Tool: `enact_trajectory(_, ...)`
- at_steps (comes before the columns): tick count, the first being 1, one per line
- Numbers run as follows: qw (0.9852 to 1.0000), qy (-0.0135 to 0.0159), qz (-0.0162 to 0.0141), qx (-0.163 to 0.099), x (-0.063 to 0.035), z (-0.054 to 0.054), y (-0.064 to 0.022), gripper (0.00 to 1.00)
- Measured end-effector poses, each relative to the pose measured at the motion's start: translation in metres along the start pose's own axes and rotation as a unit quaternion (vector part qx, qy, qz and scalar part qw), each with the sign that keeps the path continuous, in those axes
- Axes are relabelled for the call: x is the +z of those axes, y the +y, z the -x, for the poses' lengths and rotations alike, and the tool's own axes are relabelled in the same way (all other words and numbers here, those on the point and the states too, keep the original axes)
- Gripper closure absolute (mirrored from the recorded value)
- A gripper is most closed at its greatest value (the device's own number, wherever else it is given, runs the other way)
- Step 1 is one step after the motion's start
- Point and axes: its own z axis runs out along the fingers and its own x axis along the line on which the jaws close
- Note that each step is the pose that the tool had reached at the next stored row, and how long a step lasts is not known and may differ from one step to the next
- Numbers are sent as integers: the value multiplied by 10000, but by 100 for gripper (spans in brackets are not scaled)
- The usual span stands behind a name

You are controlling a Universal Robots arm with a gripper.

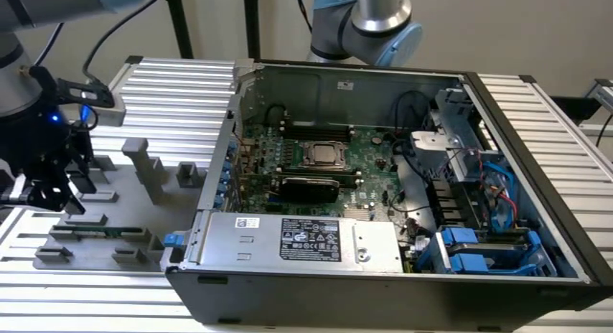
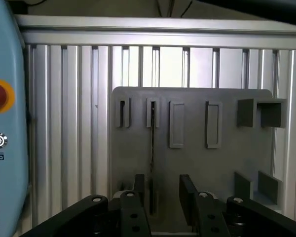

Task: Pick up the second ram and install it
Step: 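Pick up the second ram and move it above second insertion slot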

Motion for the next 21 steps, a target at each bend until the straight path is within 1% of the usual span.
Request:
enact_trajectory(7,10000,1,1,-31,127,-21,-18,58)
enact_trajectory(21,10000,1,0,-40,381,-26,-31,58)
